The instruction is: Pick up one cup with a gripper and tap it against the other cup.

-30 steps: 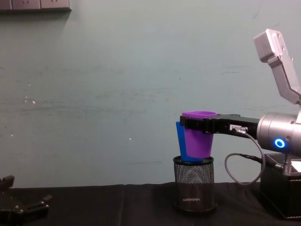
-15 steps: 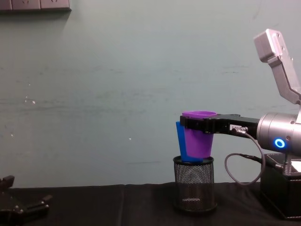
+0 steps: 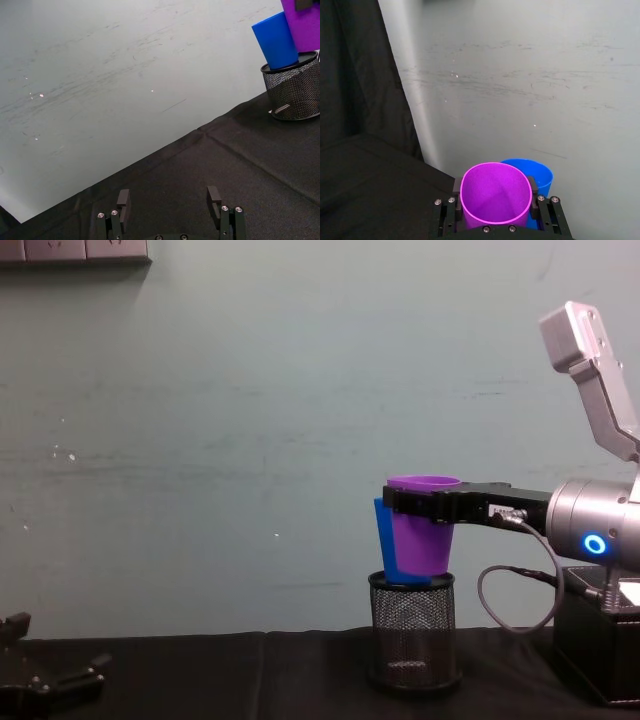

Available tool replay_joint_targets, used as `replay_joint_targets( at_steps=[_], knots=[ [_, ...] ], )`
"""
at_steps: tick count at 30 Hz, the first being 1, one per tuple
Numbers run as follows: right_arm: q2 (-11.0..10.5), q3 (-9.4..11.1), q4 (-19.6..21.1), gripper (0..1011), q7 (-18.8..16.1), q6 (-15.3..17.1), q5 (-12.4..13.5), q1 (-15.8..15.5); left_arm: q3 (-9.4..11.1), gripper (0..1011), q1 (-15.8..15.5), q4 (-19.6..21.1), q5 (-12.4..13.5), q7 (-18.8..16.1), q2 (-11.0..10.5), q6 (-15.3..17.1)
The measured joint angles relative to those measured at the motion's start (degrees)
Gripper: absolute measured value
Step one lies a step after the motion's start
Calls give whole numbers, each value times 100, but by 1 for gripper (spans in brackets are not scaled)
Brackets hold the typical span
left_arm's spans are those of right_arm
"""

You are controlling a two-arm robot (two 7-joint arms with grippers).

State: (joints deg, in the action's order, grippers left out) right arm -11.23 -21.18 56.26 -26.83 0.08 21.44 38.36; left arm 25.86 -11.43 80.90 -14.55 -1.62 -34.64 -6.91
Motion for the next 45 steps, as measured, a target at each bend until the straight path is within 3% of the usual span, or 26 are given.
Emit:
replay_joint_targets(
  at_steps=[45],
  knots=[
    [0,0,0,726,0,0,0,0,0,1000,0,0,0,0,0,0]
  ],
)
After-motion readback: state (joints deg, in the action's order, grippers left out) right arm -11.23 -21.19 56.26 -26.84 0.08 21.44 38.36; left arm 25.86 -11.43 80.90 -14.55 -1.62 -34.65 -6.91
